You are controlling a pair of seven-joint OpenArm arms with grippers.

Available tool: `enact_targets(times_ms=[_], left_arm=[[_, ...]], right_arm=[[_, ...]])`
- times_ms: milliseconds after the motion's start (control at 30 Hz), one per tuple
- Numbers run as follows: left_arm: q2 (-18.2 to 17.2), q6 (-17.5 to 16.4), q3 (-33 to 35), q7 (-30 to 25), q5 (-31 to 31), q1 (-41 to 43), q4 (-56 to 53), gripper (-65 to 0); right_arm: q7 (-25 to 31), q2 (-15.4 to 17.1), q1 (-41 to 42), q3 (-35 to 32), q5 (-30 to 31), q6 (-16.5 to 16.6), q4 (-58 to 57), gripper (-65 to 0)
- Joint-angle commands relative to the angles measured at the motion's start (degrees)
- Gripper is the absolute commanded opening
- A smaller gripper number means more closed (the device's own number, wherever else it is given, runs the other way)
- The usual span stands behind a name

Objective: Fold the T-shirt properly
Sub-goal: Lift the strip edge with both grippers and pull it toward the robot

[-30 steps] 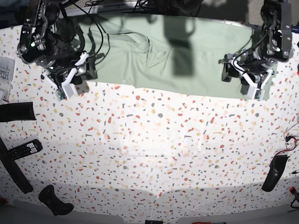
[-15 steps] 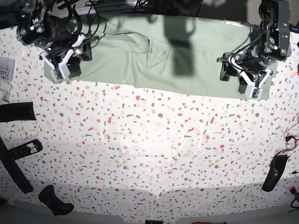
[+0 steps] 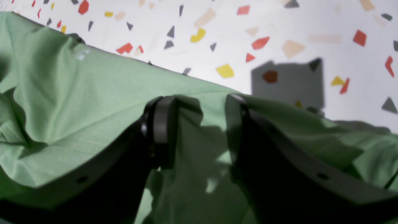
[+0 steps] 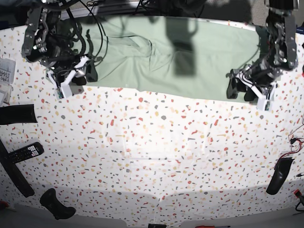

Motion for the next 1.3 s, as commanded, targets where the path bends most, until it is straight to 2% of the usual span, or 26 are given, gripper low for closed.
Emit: enact_targets(times_ms=[0, 233, 367, 600, 767, 833, 1067, 1267], left_arm=[[0.00, 4.09, 0.55, 12.41, 6.93, 1.97, -3.39, -25.7], [0.00, 4.11, 0.55, 12.39, 8.37, 1.84, -3.41, -25.7], [-0.02, 4.09, 0.55, 14.62, 8.90, 1.92, -2.60, -25.7], [-1.70, 4.20, 0.55, 13.51, 9.20, 2.27, 13.81, -25.7], [-3.93, 8.39, 0.55, 12.79, 12.74, 2.36, 23.47, -25.7], [-3.96, 8.63, 0.55, 14.08, 14.71, 2.36, 24.11, -25.7], [-3.96, 8.66, 0.55, 19.23, 15.15, 6.08, 24.04, -25.7], [-2.86, 8.66, 0.57, 15.02, 14.58, 9.16, 22.38, -25.7]], right_arm=[[-1.05, 0.35, 0.17, -0.66, -0.50, 0.06, 0.24, -40.0], [1.27, 0.33, 0.17, -3.45, -6.05, 0.06, 0.24, -40.0], [0.92, 0.35, 0.13, -3.45, -6.01, 0.06, 0.24, -40.0], [2.47, 0.48, 1.81, -3.43, -5.84, 0.06, 0.70, -40.0], [2.36, 0.48, 2.71, -3.43, -5.81, 0.06, 0.70, -40.0], [2.08, 0.48, 2.69, -3.43, -5.03, 0.06, 0.70, -40.0], [1.09, 0.48, 2.69, -3.43, -4.55, 0.06, 0.70, -40.0], [1.11, 0.48, 2.71, -3.45, -4.50, 0.06, 0.70, -40.0]])
